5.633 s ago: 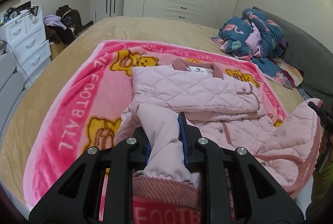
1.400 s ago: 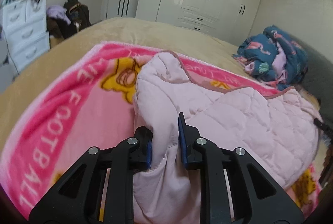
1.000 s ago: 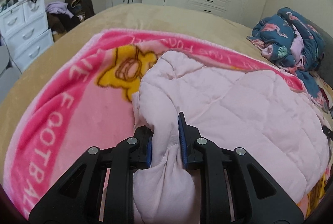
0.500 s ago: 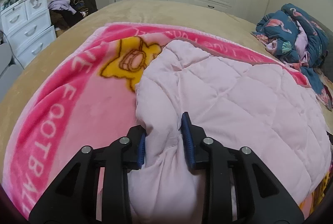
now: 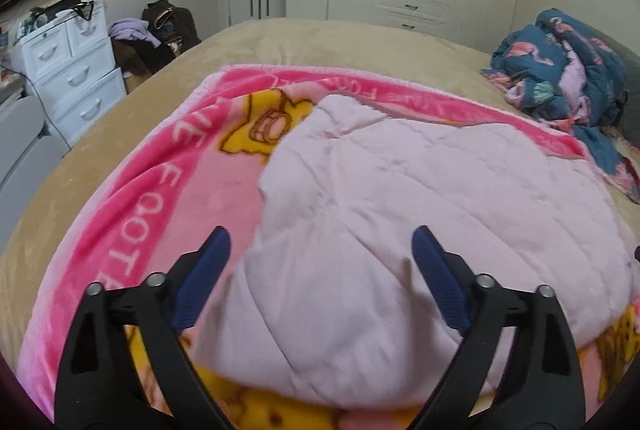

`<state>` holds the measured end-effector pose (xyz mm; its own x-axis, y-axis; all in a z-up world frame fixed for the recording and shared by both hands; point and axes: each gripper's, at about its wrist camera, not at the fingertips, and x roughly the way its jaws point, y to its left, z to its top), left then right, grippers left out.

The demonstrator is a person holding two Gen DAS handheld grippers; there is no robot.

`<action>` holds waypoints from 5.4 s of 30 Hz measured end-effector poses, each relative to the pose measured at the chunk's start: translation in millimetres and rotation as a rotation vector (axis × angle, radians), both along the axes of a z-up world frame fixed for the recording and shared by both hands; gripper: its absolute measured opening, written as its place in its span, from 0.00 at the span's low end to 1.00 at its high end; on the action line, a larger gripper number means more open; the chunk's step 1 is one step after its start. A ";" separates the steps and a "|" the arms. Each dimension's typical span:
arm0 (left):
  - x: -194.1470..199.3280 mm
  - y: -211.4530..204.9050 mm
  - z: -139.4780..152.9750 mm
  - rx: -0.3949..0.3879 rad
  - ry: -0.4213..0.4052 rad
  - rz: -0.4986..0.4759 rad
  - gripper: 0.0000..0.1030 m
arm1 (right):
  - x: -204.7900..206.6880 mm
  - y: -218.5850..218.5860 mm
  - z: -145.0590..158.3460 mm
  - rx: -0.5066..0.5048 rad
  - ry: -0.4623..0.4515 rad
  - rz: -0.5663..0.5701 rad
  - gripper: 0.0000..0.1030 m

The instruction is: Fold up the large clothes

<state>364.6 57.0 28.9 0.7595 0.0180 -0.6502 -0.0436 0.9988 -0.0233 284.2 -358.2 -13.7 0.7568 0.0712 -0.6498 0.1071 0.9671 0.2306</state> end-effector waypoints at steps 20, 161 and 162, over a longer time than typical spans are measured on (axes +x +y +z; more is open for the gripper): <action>-81.8 -32.0 14.9 -0.064 -0.011 -0.044 0.91 | -102.0 38.5 43.6 0.053 -0.126 0.118 0.96; -162.4 26.9 -23.5 -0.304 -0.045 -0.020 0.40 | -159.8 85.8 7.7 -0.099 -0.095 0.134 0.35; -159.9 26.9 -25.7 -0.297 -0.039 -0.013 0.41 | -158.7 82.2 3.6 -0.076 -0.083 0.123 0.36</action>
<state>204.7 83.9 3.2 0.7833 -0.1782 -0.5956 -0.0245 0.9485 -0.3159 125.5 -276.0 -10.1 0.7967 0.1197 -0.5925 -0.0296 0.9868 0.1595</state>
